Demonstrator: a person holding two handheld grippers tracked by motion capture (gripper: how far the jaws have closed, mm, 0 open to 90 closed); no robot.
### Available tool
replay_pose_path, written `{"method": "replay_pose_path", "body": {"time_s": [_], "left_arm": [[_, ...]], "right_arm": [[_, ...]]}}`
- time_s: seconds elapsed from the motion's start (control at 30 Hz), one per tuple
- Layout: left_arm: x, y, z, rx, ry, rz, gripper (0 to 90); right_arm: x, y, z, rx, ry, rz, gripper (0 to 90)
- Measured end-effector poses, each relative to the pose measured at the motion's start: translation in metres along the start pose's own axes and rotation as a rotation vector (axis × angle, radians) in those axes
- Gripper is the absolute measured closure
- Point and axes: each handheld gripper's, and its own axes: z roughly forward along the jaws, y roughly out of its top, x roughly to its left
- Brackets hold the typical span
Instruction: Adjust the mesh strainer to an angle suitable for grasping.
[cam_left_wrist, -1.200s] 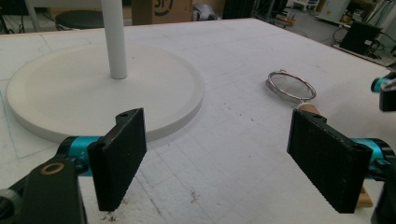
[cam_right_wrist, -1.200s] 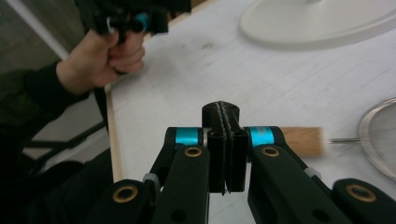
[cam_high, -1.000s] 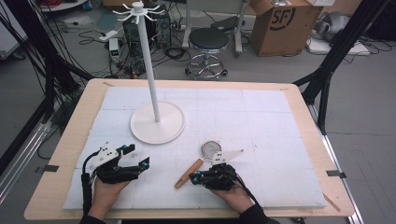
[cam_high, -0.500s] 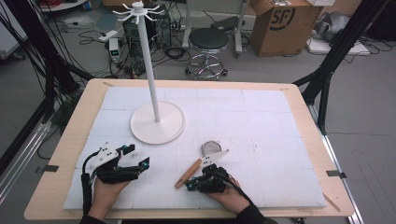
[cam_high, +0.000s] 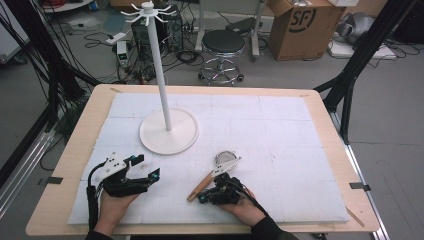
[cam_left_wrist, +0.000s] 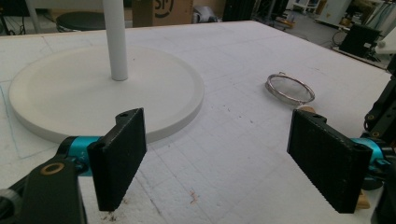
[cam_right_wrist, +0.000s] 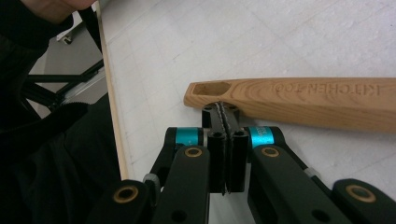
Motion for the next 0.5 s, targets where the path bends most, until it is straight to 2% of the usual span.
{"method": "replay_pose_path", "body": {"time_s": [0.23, 0.5], "left_arm": [[0.0, 0.0, 0.0, 0.0, 0.0, -0.001, 20.4], [0.0, 0.0, 0.0, 0.0, -0.001, -0.001, 20.3]], "right_arm": [[-0.006, 0.006, 0.004, 0.008, 0.026, 0.036, 89.7], [-0.01, 0.015, 0.01, 0.002, 0.016, 0.045, 89.7]]}}
